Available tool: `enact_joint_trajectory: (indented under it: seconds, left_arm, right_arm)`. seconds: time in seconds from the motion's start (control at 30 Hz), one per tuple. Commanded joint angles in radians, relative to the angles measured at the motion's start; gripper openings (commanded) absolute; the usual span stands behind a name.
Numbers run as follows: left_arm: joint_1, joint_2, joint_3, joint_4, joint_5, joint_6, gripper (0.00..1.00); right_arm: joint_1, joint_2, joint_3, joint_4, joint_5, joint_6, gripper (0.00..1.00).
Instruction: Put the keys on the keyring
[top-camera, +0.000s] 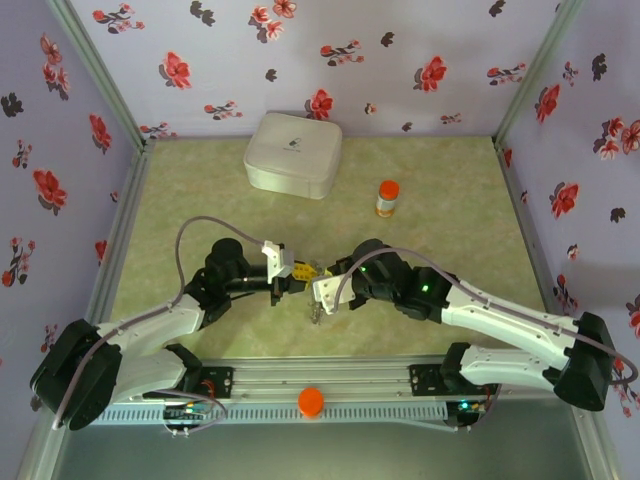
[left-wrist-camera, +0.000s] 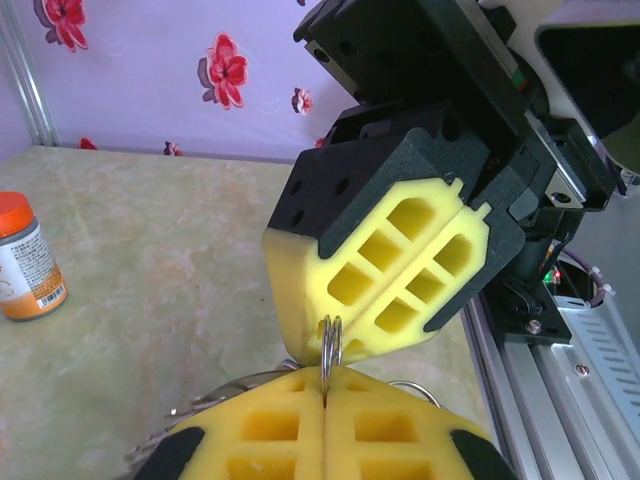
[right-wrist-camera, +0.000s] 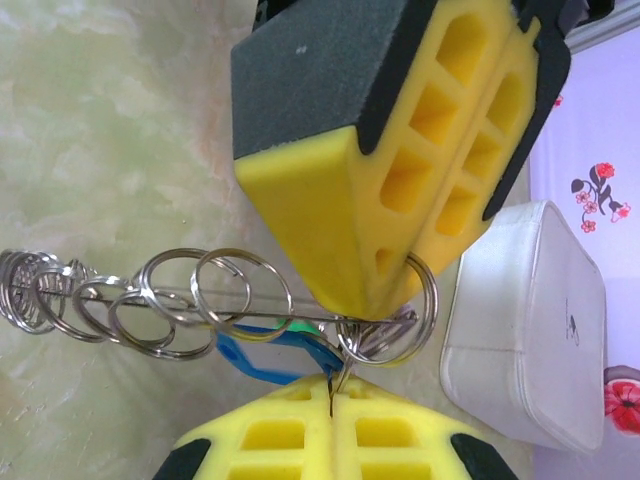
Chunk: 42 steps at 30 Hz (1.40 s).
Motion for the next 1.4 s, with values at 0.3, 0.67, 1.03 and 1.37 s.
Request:
enact_joint_trajectory:
  seconds: [0.3,0.67,1.03,1.37]
  left_arm:
    - [0.005,-0.022,-0.004,0.09,-0.024,0.032,0.0]
    - [0.005,-0.022,-0.022,0.143,-0.016,0.032,0.0]
    - [0.005,-0.021,-0.026,0.151,-0.01,0.021,0.0]
    - [0.005,-0.02,-0.024,0.172,0.004,0.007,0.0]
  right_arm:
    - [-0.131,-0.14,-0.044,0.144,-0.24,0.396,0.34]
    - [-0.144,-0.131,-0.14,0.356,-0.368,0.628,0.32]
    - [-0.154,-0.076,-0.135,0.317,-0.345,0.627,0.25]
    - [-0.161,-0.04,-0.12,0.324,-0.397,0.637,0.03]
